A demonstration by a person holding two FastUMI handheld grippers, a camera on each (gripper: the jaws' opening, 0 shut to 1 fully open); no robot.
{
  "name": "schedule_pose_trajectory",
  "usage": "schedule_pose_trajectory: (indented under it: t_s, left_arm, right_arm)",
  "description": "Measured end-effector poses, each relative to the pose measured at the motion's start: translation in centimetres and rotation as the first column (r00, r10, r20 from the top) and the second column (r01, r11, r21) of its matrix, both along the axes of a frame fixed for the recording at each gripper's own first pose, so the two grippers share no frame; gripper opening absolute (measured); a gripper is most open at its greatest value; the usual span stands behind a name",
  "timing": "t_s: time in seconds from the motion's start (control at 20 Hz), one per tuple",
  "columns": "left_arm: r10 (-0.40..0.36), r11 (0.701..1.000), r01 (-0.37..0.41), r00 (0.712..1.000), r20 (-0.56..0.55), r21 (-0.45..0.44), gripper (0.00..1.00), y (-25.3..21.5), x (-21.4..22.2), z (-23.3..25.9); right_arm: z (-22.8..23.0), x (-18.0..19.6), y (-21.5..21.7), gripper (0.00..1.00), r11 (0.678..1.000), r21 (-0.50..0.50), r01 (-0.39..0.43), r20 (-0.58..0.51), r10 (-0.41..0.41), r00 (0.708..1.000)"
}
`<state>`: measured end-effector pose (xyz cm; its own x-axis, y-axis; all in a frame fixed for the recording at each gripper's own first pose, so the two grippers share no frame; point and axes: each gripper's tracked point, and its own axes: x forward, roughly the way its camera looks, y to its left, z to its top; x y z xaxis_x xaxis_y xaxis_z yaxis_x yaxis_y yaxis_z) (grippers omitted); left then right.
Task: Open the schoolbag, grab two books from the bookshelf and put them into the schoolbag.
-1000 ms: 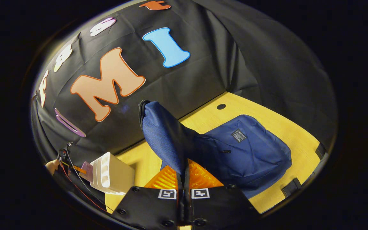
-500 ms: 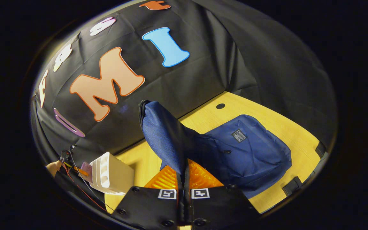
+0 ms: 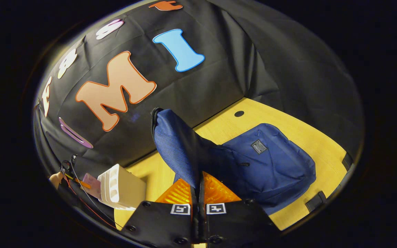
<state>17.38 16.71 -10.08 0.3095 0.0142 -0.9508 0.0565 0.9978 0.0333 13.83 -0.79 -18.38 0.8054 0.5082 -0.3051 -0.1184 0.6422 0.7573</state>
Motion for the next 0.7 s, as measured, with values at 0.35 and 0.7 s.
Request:
schedule_pose_trajectory:
  t_s: [0.35, 0.7]
  left_arm:
    - [0.041, 0.996, -0.032, 0.993, 0.112, -0.084, 0.29, 1.9, -2.9, 7.9]
    - [0.135, 0.965, -0.068, 0.957, 0.257, -0.253, 0.25, 2.0, -7.5, 15.7]
  right_arm:
    - [0.0, 0.3, 0.2, 0.03, 1.000, 0.012, -0.015, 0.003, 0.015, 1.000]
    - [0.2, 0.3, 0.1, 0.03, 0.999, 0.025, -0.020, 0.001, 0.020, 1.000]
